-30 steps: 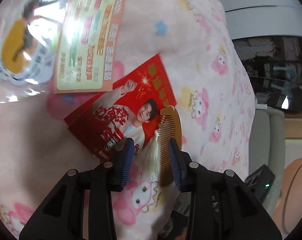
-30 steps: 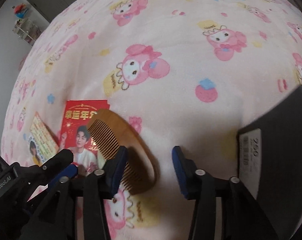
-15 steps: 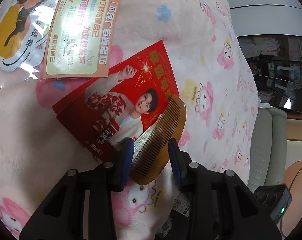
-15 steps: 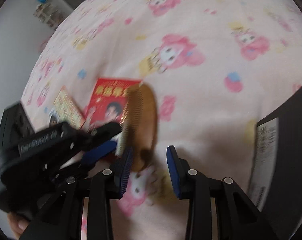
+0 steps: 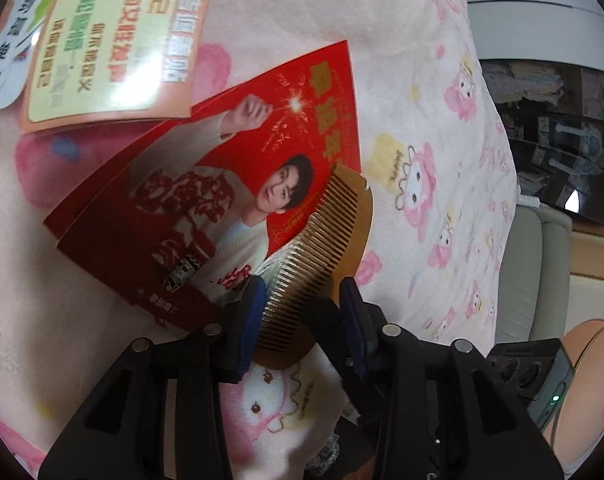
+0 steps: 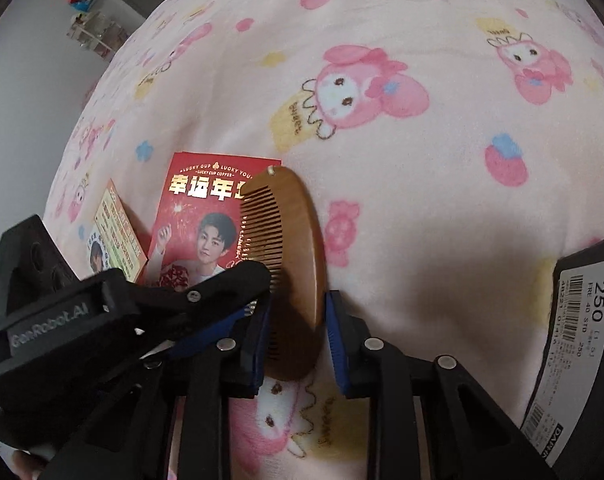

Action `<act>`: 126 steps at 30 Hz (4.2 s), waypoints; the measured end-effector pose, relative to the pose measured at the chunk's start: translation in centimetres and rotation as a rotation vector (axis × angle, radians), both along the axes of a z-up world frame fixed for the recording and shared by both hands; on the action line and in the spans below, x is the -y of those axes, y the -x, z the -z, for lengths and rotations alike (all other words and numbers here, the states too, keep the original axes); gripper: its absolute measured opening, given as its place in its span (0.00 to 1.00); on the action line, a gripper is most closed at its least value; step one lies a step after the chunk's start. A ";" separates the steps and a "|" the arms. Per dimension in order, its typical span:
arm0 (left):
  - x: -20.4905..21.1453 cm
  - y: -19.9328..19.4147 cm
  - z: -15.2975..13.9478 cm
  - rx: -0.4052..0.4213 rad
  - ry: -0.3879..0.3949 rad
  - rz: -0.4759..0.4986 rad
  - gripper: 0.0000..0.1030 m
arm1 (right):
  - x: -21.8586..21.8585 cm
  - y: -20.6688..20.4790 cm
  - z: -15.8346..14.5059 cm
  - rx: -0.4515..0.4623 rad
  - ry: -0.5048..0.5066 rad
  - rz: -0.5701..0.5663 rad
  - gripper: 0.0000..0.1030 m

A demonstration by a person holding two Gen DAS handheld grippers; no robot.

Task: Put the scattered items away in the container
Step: 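Lift the wooden comb with the right gripper and carry it over the box, then lower the comb into the box and open the right gripper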

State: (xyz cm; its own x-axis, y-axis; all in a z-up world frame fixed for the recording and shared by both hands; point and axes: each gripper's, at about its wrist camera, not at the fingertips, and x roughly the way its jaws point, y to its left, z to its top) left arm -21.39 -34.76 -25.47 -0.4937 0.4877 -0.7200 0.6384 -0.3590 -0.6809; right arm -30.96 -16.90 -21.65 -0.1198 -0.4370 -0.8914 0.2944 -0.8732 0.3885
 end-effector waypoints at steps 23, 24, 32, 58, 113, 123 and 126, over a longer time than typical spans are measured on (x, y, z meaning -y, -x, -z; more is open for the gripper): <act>-13.7 -7.1 -15.2 -0.427 0.050 0.297 0.32 | -14.8 -11.7 -15.3 -0.227 0.134 0.047 0.18; -14.8 -7.0 -15.7 -0.436 0.057 0.317 0.32 | -15.9 -11.9 -15.8 -0.242 0.132 0.053 0.18; -23.2 -3.6 -16.2 -0.391 0.066 0.462 0.32 | -24.4 -11.0 -15.2 -0.235 0.123 0.145 0.18; -31.4 0.1 -11.8 -0.197 0.327 0.546 0.30 | -32.3 -5.7 -9.6 -0.157 0.000 0.366 0.17; -29.7 2.4 -11.4 -0.105 0.363 0.577 0.39 | -30.5 -5.7 -9.0 -0.121 0.012 0.317 0.18; -30.0 1.8 -12.9 -0.099 0.478 0.560 0.40 | -30.9 -6.2 -9.7 -0.190 -0.096 0.332 0.24; -29.7 -0.6 -15.5 -0.196 0.491 0.539 0.40 | -31.0 -8.0 -11.1 -0.229 -0.086 0.336 0.24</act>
State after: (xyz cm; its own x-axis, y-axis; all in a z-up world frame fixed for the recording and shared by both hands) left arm -20.76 -5.06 -9.93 -0.4190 0.3439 -0.8403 0.1721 -0.8787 -0.4454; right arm -22.91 14.10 -10.58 -0.4427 -0.2647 -0.8567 0.0577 -0.9619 0.2674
